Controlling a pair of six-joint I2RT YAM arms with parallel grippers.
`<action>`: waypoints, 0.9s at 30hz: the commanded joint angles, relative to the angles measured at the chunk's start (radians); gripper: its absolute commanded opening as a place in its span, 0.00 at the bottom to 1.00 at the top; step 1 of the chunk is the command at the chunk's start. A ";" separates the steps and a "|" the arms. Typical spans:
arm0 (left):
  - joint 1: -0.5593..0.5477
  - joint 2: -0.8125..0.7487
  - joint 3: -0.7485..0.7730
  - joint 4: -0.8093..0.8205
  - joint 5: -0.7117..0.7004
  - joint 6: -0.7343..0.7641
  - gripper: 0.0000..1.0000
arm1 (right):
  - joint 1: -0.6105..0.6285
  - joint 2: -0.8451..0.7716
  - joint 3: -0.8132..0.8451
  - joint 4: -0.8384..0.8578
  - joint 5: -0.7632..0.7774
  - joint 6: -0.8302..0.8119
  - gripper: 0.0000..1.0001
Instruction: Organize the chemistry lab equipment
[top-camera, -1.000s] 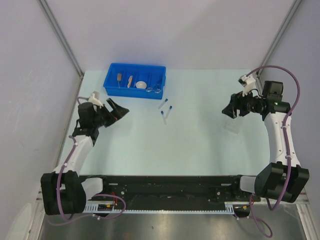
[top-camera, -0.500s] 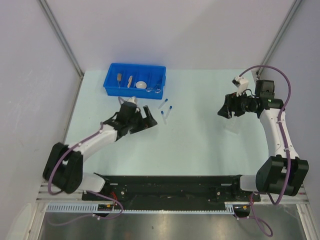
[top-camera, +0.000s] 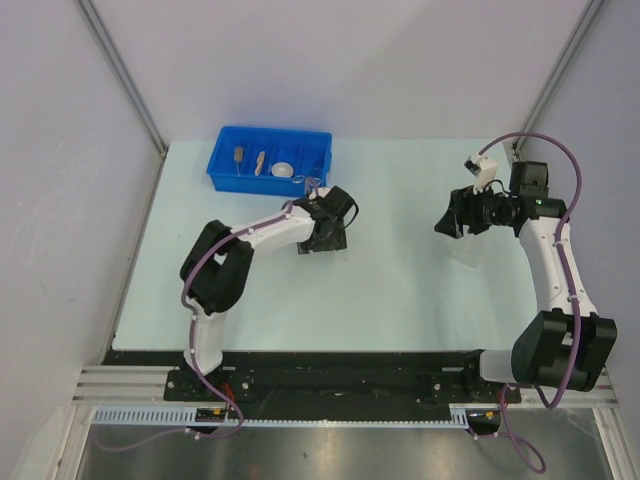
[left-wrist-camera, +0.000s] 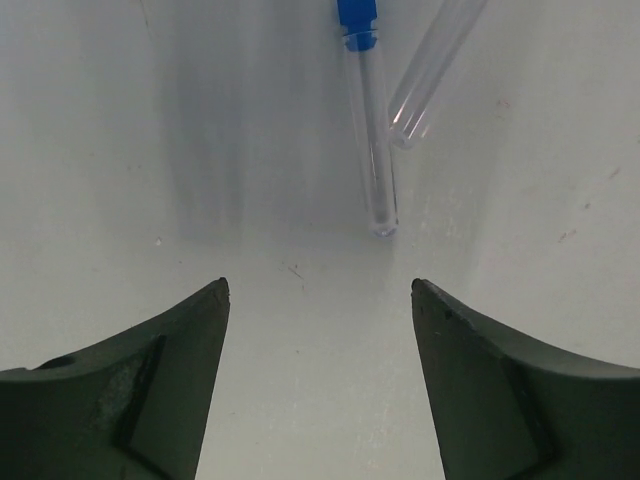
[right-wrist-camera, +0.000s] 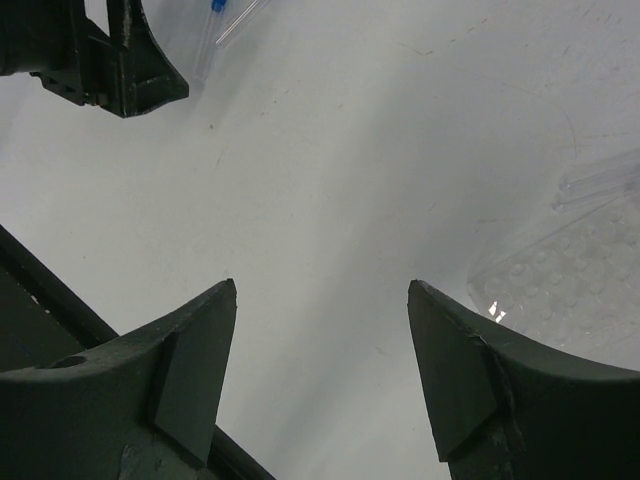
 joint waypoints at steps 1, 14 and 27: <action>-0.011 0.058 0.109 -0.077 -0.062 0.026 0.76 | -0.009 -0.007 -0.016 0.020 -0.027 0.009 0.75; -0.011 0.208 0.261 -0.106 -0.051 0.082 0.60 | -0.032 -0.008 -0.028 0.031 -0.063 0.012 0.75; -0.010 0.239 0.267 -0.120 -0.071 0.082 0.42 | -0.060 -0.027 -0.032 0.029 -0.099 0.015 0.75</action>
